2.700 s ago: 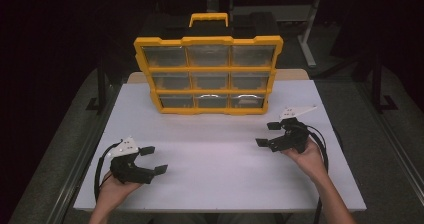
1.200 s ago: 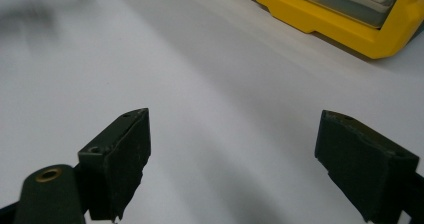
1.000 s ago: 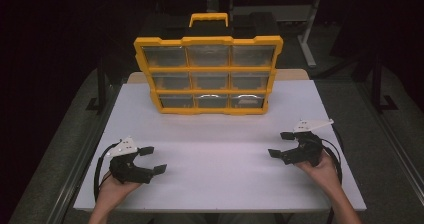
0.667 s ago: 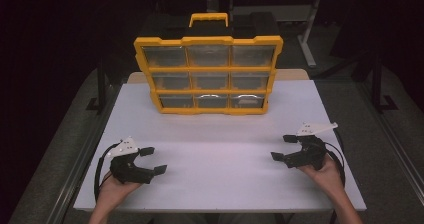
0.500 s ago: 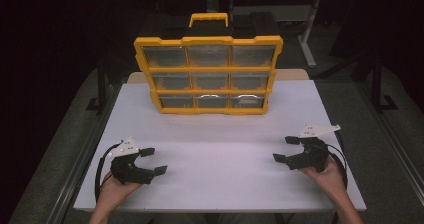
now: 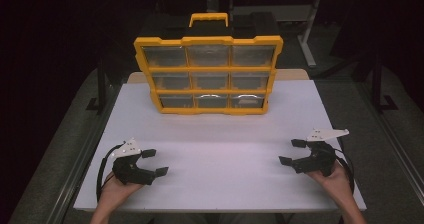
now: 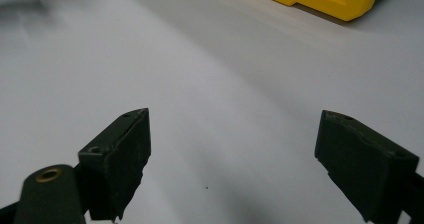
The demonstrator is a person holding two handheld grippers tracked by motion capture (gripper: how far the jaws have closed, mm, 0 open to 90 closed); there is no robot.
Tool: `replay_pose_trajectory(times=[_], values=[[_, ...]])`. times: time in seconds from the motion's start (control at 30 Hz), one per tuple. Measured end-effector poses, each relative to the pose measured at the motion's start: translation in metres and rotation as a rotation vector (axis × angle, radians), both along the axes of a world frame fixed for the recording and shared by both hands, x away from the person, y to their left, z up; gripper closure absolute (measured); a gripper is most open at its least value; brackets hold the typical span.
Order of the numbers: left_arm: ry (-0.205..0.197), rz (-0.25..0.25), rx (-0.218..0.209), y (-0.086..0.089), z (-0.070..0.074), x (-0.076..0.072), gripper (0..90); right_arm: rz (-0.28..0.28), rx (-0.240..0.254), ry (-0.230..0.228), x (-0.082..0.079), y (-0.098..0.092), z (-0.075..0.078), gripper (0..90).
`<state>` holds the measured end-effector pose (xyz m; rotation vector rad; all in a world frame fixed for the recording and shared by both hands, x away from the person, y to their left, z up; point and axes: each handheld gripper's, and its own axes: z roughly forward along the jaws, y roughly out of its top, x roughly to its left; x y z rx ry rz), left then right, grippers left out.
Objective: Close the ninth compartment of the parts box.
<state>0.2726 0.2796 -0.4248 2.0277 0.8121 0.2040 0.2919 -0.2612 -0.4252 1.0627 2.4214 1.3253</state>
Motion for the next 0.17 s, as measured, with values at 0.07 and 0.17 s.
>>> replay_pose_trajectory(times=[0.07, 0.17], values=[[-0.003, -0.002, -0.001, 0.0002, -0.0003, 0.0004, 15.4, 0.000, -0.004, -0.003, -0.0010, -0.0010, 0.0004, 13.8], [-0.004, -0.001, -0.002, 0.0000, 0.0000, 0.0009, 15.4, -0.011, 0.002, -0.010, -0.0027, -0.0028, 0.0022, 13.8]])
